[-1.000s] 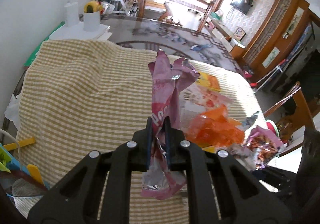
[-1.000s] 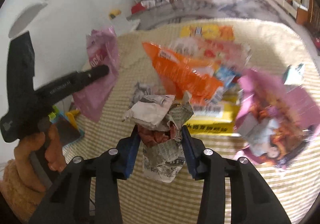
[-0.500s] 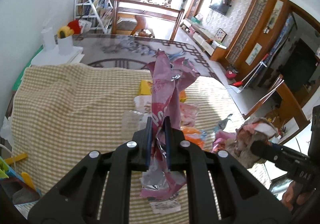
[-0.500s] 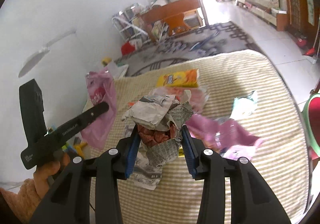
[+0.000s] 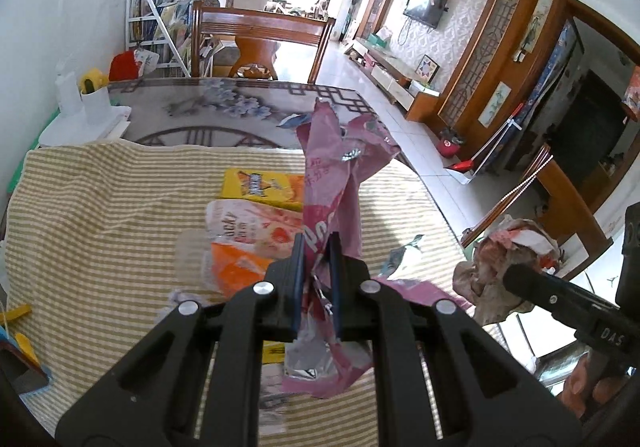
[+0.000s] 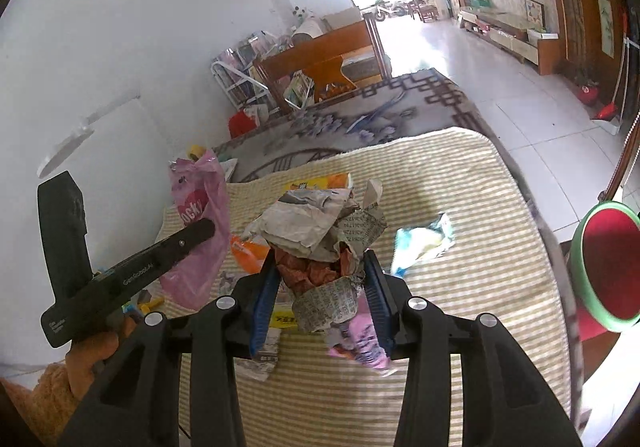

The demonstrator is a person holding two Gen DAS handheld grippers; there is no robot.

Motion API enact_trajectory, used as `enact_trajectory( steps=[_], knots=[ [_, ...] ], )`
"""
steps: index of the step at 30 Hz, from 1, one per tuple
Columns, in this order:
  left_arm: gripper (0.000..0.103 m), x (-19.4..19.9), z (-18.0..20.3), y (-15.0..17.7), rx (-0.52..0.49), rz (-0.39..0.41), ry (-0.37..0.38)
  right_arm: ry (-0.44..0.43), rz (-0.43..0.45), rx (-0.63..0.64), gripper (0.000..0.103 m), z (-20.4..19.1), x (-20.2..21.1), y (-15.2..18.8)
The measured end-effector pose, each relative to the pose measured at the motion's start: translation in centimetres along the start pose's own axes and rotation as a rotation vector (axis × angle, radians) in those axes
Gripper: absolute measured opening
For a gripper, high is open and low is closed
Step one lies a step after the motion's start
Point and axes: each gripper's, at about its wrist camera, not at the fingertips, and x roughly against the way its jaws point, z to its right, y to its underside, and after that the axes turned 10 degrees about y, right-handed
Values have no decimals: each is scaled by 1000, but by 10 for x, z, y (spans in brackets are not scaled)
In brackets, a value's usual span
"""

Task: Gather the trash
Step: 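Carry the wrapper and newspaper to the red bucket and release both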

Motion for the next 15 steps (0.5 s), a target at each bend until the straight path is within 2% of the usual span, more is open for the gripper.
enact_trajectory(
  steps=[15],
  knots=[
    [11, -48, 103, -4, -6, 13, -1, -41, -8, 3, 41, 96, 14, -30]
  ],
)
